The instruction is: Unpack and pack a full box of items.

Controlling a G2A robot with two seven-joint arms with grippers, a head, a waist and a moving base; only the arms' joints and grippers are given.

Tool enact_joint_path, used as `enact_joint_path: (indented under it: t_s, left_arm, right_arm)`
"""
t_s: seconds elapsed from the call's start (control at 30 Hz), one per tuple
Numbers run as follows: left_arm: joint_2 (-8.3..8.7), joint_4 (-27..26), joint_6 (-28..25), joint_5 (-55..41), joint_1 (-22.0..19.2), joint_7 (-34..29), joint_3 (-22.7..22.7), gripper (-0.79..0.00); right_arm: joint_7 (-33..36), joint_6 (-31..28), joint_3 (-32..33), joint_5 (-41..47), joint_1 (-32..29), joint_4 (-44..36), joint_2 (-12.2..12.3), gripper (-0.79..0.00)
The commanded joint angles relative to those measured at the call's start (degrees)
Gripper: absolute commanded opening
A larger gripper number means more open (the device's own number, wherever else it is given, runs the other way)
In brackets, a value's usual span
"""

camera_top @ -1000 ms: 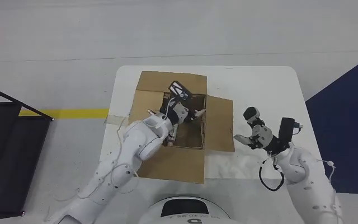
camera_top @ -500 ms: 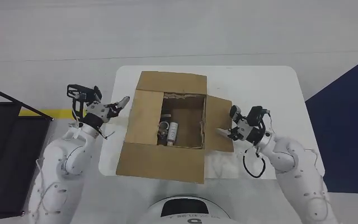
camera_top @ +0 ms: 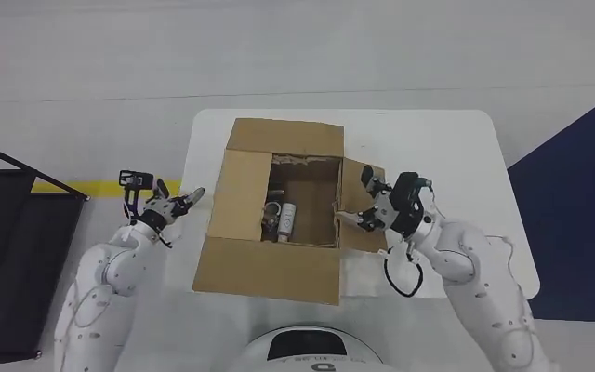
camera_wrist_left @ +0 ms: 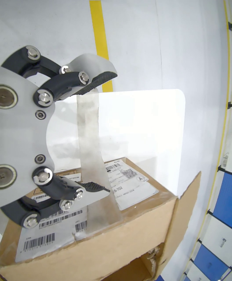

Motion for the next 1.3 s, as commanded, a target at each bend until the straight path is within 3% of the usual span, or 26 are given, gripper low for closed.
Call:
enact_joint_path:
  t_s: [0.0, 0.13, 0.23, 0.43, 0.7, 1.0, 1.27]
  left_arm:
    - [-0.06, -0.3, -0.6, 0.4, 0.3, 0.4, 1.3, 0.000]
    - [-0.09, -0.3, -0.6, 2.2, 0.6, 0.9, 3.0, 0.000]
    - [-0.20, 0.4, -0.7, 2.4, 0.6, 1.2, 4.5, 0.000]
    - [-0.27, -0.1, -1.4, 2.6, 1.9, 3.1, 6.3, 0.000]
    - [-0.09, -1.6, -2.1, 4.1, 3.1, 5.0, 6.7, 0.000]
    - [-0.03, -0.1, -3.2, 3.6, 3.1, 6.7, 7.7, 0.000]
    - [0.18, 1.2, -4.3, 2.8, 2.8, 7.7, 7.3, 0.000]
  right_arm:
    - [-1.8, -2.4, -0.8, 3.3, 0.0, -0.5, -0.1, 0.000]
    - [1.7, -6.8, -4.4, 5.4, 2.7, -1.0, -0.2, 0.000]
    - [7.3, -5.4, -9.4, 8.4, 6.1, -0.6, -0.7, 0.000]
    - [19.9, 0.8, -19.5, 18.6, 15.3, 5.1, -2.3, 0.000]
    - [30.8, 10.9, -27.7, 27.3, 23.1, 11.4, -4.4, 0.000]
    - [34.4, 11.6, -34.6, 42.8, 28.9, 19.3, -7.3, 0.000]
    - [32.1, 4.2, -36.9, 58.2, 32.8, 25.4, -9.9, 0.000]
